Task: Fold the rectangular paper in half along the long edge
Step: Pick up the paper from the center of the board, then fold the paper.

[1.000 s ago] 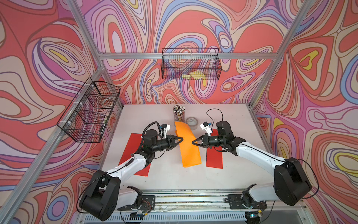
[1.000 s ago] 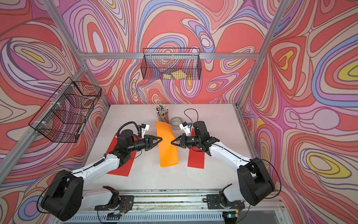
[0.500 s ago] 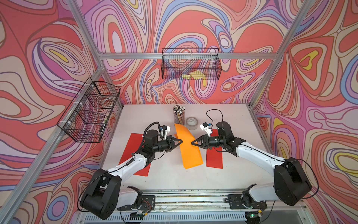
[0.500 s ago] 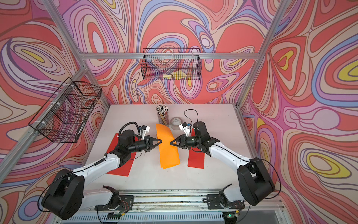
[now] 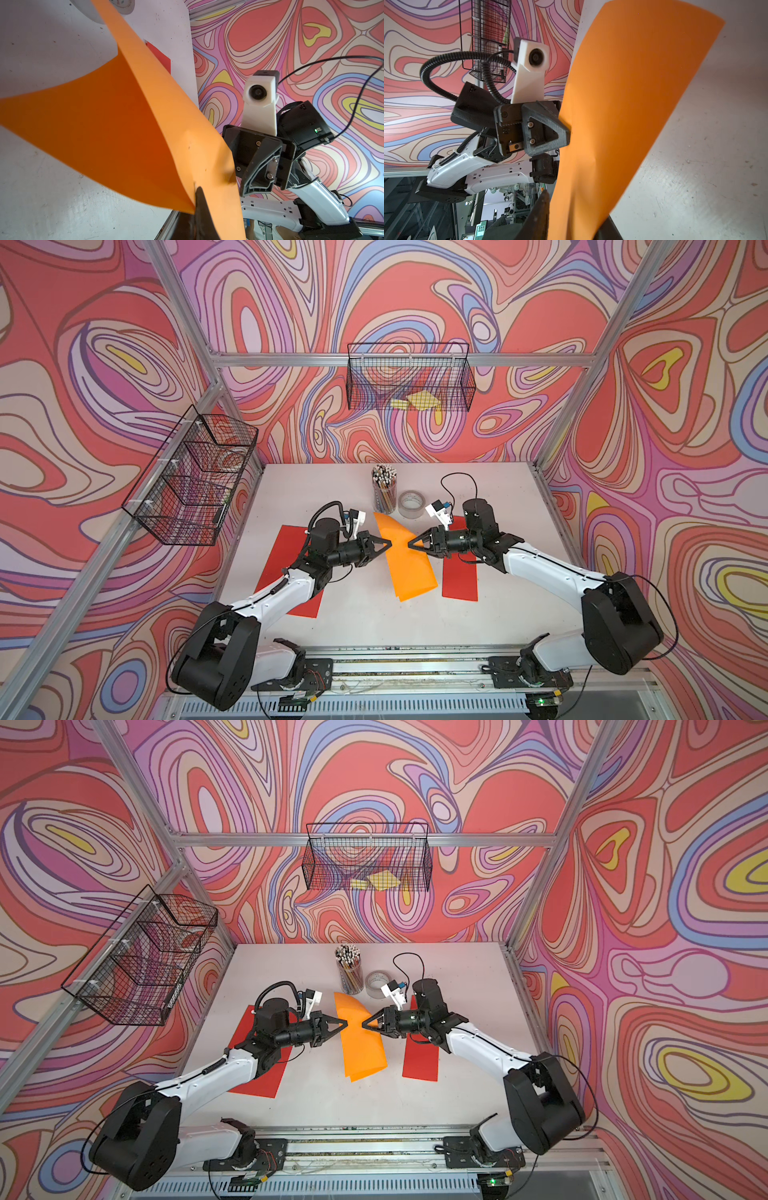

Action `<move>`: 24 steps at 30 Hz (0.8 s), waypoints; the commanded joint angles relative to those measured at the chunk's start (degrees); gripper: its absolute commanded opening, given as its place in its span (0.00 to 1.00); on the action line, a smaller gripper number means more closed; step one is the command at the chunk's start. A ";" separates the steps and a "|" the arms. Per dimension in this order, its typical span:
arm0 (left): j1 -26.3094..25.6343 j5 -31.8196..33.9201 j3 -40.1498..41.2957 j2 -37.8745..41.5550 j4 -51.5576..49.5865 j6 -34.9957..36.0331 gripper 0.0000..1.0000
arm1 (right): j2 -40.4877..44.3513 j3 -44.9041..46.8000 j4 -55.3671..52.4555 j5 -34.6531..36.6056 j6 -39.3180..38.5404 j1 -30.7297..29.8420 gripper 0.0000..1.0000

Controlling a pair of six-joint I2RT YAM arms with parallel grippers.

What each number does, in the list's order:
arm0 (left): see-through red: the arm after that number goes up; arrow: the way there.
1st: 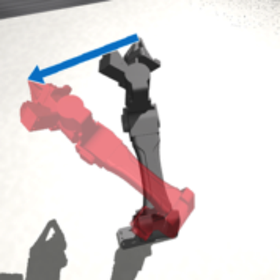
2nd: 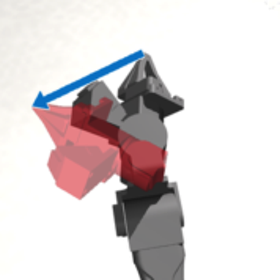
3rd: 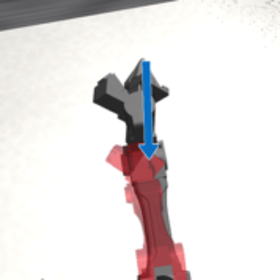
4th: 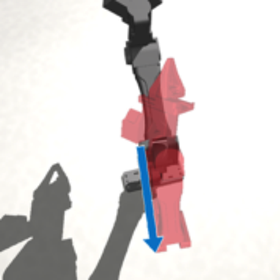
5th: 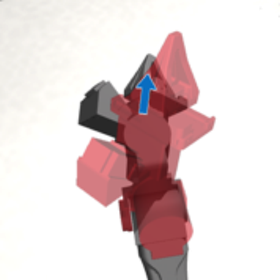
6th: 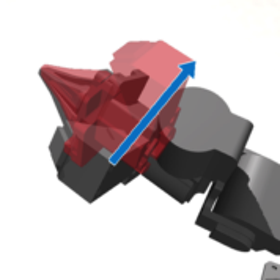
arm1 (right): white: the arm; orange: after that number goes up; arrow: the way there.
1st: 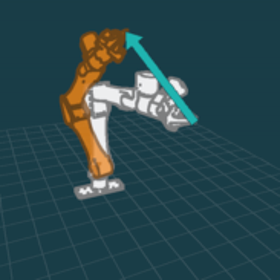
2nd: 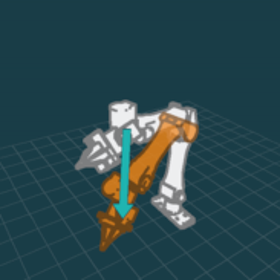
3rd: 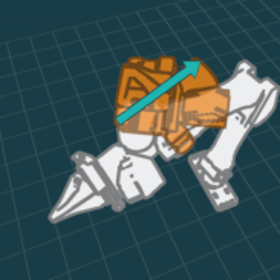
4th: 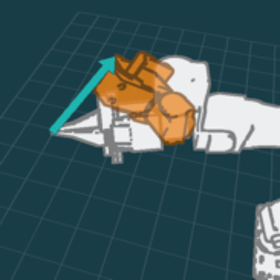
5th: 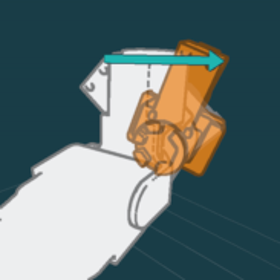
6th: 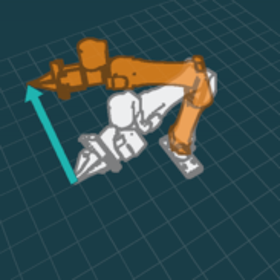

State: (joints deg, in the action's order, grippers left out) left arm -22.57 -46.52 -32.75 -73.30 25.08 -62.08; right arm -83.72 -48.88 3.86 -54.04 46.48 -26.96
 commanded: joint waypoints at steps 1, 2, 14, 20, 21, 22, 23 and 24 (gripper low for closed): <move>-0.45 -2.14 -0.39 1.73 0.24 0.80 0.00 | -1.91 -0.96 1.62 -0.73 -0.95 0.12 0.33; -0.41 -2.16 -0.30 2.07 0.33 0.78 0.00 | -2.26 -0.68 2.16 -1.07 -0.75 0.15 0.34; -0.46 -4.43 0.44 2.36 -3.73 3.60 0.00 | -2.49 2.38 12.63 -3.60 4.06 0.15 0.35; -0.44 -4.09 1.02 3.92 -5.45 4.29 0.00 | -2.43 2.07 13.81 -4.30 4.28 0.15 0.31; -0.43 -3.99 1.02 4.07 -5.66 4.37 0.00 | -2.50 2.08 13.68 -4.38 4.19 0.15 0.29; -0.44 -3.93 1.03 4.17 -5.87 4.43 0.00 | -2.50 1.99 13.55 -4.42 4.06 0.15 0.26; -0.38 -3.84 1.02 4.21 -5.92 4.59 0.00 | -2.49 2.04 13.43 -4.41 3.99 0.11 0.21; -0.41 -3.80 1.02 4.14 -5.92 4.52 0.00 | -2.45 2.05 13.41 -4.41 3.98 0.10 0.16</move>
State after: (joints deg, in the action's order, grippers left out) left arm -22.59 -49.91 -32.14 -70.32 20.10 -58.63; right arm -86.06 -46.96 16.19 -57.63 50.61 -26.96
